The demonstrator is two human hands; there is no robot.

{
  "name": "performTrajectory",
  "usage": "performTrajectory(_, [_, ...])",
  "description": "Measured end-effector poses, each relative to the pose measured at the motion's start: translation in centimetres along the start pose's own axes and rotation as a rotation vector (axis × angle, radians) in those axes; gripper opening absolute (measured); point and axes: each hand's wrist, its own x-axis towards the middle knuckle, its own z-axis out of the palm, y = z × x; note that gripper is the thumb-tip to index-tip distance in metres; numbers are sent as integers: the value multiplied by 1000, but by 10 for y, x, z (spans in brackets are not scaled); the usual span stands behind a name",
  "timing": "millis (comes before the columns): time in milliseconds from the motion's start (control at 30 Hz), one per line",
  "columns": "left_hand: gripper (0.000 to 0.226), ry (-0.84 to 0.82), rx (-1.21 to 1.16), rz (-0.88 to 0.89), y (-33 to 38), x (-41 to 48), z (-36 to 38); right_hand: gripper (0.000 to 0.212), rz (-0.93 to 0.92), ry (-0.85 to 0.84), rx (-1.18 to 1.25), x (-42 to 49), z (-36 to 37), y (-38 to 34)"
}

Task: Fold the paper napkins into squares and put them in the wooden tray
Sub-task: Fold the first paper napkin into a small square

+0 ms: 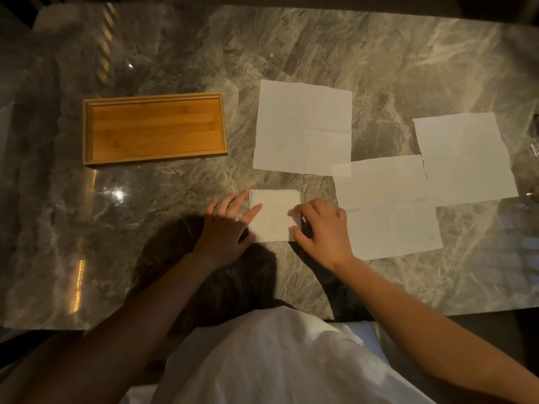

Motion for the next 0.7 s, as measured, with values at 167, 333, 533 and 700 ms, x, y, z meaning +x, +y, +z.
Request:
performTrajectory(167, [70,3,1,19,-3,2,1,70,-103,-195,-245,15,4,-9])
performTrajectory(333, [82,-31,25,-26,-10,4,5,86,-82,-258,-310,19,5,0])
performTrajectory(533, [95,-35,-17,-83,-16,5,13,88,-42,-270,-290,21,-5,22])
performTrajectory(700, [95,-44,-36,-88,-17,5,16,89,-46,-280,-293,24,-8,27])
